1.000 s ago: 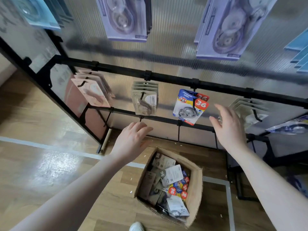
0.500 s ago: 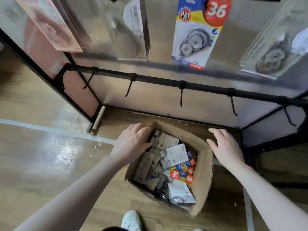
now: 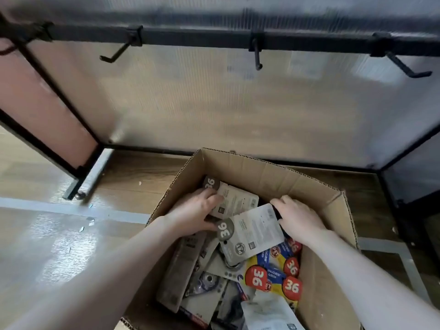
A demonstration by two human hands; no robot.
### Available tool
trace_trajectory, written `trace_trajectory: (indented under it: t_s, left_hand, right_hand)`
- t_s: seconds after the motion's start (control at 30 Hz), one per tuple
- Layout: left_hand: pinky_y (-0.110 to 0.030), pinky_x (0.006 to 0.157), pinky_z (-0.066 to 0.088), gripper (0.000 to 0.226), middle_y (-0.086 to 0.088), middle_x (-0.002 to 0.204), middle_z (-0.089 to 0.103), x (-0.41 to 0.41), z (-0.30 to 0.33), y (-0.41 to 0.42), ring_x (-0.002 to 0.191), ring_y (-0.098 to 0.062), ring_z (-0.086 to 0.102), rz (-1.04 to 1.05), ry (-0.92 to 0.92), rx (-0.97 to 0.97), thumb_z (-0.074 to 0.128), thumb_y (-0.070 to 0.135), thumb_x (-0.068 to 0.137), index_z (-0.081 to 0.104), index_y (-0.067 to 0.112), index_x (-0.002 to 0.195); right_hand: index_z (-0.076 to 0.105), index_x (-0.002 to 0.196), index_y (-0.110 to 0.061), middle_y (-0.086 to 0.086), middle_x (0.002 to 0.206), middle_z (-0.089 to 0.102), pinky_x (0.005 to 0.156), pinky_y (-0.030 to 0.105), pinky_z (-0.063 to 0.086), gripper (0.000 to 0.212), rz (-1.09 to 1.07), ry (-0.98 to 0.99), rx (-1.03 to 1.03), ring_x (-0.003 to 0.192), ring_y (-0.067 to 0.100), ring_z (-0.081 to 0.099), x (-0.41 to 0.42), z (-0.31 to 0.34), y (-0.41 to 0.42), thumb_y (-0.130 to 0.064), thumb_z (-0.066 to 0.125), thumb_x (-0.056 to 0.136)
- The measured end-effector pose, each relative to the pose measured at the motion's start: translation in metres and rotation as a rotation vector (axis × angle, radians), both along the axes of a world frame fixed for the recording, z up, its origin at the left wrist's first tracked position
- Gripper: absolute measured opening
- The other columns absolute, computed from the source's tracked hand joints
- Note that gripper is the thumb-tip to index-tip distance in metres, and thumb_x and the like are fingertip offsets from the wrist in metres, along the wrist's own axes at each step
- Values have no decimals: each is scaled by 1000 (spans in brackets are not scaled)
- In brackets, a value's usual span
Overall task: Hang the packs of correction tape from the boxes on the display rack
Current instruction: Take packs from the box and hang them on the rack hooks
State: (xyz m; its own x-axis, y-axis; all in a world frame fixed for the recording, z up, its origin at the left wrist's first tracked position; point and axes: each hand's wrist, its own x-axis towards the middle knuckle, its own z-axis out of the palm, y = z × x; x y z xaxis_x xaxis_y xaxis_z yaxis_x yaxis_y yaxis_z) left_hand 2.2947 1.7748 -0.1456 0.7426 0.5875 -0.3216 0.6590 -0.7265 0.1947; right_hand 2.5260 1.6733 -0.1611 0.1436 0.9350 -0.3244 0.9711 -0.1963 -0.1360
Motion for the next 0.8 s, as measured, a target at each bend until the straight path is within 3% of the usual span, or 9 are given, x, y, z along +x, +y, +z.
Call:
trace_trajectory:
  t_s: [0.07,0.17,0.27,0.43,0.53,0.63,0.8]
  left_hand:
    - [-31,104,34,75,-4,146,29,-3,-3,0,131,-22,32,10,64,-43,69,37,79,32,16,141]
    - [-31,93,41,58,-3,135,38,-9,-5,-2,120,-22,41,10,105,-11,67,22,79,42,14,131]
    - [-33,90,39,44,-5,131,40,-9,-10,-5,119,-24,39,-51,194,36,56,7,82,45,13,124]
    - [-37,94,37,40,-6,131,43,-11,-21,-6,120,-25,40,-150,352,65,54,7,84,49,12,123]
    - [-35,94,35,48,-5,130,47,-16,-23,-13,120,-24,41,-179,419,54,58,8,83,45,15,128]
    - [-35,96,32,57,-6,129,50,-19,-26,-15,119,-25,43,-176,458,52,60,6,82,36,14,134]
    - [-35,96,32,57,-8,124,54,-17,-27,-14,117,-27,48,-159,472,42,62,6,80,37,13,130]
  right_hand:
    - [42,127,-18,4,119,48,81,35,44,35,51,-37,-25,110,25,50,-2,-3,-1,-9,40,93]
    - [33,135,-18,3,129,44,93,35,43,46,150,-44,-27,115,22,48,-7,-10,-11,-6,42,91]
    - [17,145,-17,5,146,28,108,35,33,65,215,-37,-41,129,22,36,-8,-15,-17,-5,47,89]
    - [-3,148,-8,14,156,3,117,36,15,92,264,-102,-119,143,26,13,-17,-28,-18,-19,58,81]
    - [-5,148,-9,15,156,-4,118,37,6,93,298,-106,-89,144,27,2,-24,-28,-24,-29,56,80]
    - [-8,148,-16,15,155,-12,115,41,-10,91,434,-128,-66,143,29,-12,-31,-23,-30,-20,52,79]
    - [-7,149,-14,16,156,-10,116,41,-9,90,488,-122,-148,143,28,-12,-39,-22,-31,-12,50,79]
